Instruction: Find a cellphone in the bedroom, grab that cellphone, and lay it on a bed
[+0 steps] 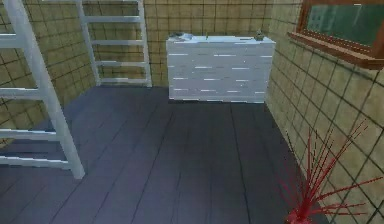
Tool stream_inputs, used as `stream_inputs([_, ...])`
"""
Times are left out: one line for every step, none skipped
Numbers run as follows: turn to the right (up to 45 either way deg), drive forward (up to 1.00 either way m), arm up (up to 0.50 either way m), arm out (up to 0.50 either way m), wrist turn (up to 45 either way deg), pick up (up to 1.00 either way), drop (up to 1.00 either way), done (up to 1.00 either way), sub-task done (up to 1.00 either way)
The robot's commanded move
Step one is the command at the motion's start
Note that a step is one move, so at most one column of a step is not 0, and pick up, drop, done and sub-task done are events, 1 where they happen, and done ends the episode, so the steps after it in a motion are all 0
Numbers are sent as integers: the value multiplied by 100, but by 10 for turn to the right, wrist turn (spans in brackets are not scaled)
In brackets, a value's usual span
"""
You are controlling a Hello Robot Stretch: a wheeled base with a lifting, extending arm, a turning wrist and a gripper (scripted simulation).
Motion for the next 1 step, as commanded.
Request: stream_inputs([0,100,0,0,0,0,0,0,0])
